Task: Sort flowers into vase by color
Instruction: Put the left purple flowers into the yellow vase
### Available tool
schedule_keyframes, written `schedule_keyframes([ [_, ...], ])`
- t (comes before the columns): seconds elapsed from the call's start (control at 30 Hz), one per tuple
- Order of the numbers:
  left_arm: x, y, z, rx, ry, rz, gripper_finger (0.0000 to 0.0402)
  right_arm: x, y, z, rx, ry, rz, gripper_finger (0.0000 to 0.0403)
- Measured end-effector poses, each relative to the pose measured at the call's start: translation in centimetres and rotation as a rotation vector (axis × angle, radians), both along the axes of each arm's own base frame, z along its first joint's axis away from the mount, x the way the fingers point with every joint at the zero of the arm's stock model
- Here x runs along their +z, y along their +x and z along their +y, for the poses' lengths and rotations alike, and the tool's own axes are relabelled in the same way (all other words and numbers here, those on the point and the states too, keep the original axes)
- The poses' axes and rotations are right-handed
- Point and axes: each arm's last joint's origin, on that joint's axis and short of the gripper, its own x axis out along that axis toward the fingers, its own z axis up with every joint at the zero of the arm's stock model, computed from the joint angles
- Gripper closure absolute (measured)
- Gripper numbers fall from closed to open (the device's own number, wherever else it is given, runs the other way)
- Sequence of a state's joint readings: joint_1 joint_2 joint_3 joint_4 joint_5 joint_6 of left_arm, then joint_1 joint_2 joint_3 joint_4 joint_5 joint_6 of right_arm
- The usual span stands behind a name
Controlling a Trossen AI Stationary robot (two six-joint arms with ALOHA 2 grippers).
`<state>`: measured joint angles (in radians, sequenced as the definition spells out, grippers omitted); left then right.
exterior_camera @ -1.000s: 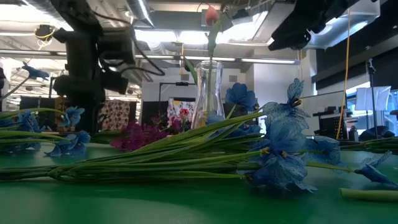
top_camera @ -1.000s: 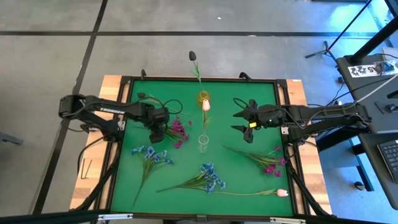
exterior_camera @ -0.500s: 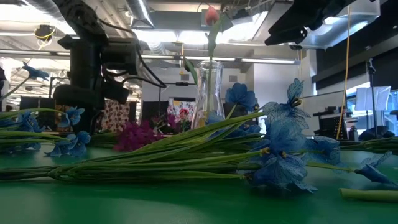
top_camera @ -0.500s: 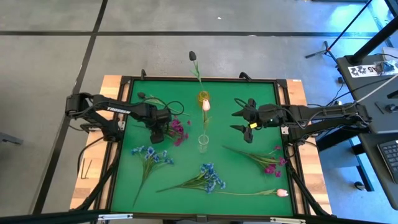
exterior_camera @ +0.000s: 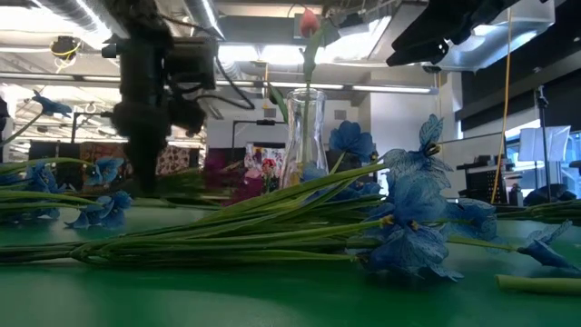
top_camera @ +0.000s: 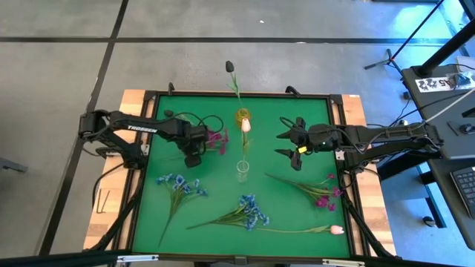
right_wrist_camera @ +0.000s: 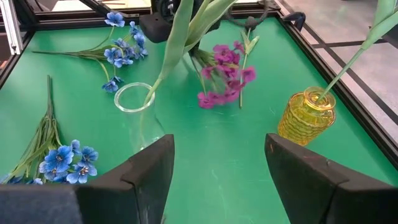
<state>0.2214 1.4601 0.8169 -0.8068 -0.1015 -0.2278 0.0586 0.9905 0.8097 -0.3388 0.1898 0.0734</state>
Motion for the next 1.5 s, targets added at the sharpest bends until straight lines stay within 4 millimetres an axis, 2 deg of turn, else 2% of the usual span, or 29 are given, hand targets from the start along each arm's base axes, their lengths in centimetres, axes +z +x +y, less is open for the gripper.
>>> schedule_keyframes([
  [0.17, 2.5, 0.5, 0.0, 0.003, 0.078, -0.003, 0.0395, 0.0, 0.0, 0.0, 0.000, 0.000, 0.000, 0.0152],
  [0.33, 6.0, 0.5, -0.2, 0.022, 0.137, -0.117, 0.0395, 0.2, 0.1, 0.0, 0.004, -0.005, -0.019, 0.0153],
  [0.53, 10.7, -0.4, -0.4, 0.039, 0.191, -0.385, 0.0395, 1.5, -0.2, 0.0, 0.028, -0.050, -0.128, 0.0153],
  [0.73, 14.7, -1.4, -0.6, 0.024, 0.266, -0.706, 0.0395, 3.5, -0.2, 0.0, 0.045, -0.096, -0.315, 0.0153],
  [0.93, 17.9, -1.9, -0.7, -0.010, 0.357, -0.977, 0.0396, 5.2, 0.3, 0.1, 0.076, -0.117, -0.498, 0.0153],
  [1.07, 19.4, -1.8, -0.7, -0.032, 0.400, -1.106, 0.0396, 6.1, 0.4, 0.0, 0.067, -0.145, -0.596, 0.0153],
  [1.23, 20.7, -1.3, -0.7, -0.108, 0.417, -1.253, 0.0396, 6.9, 0.8, -1.1, 0.055, -0.150, -0.663, 0.0152],
  [1.33, 21.4, -1.0, -0.8, -0.135, 0.404, -1.278, 0.0396, 7.4, 1.5, -2.3, 0.068, -0.125, -0.670, 0.0153],
  [1.5, 23.8, -0.7, -0.8, -0.176, 0.418, -1.338, 0.0396, 8.7, 3.0, -4.8, 0.067, -0.103, -0.673, 0.0153],
])
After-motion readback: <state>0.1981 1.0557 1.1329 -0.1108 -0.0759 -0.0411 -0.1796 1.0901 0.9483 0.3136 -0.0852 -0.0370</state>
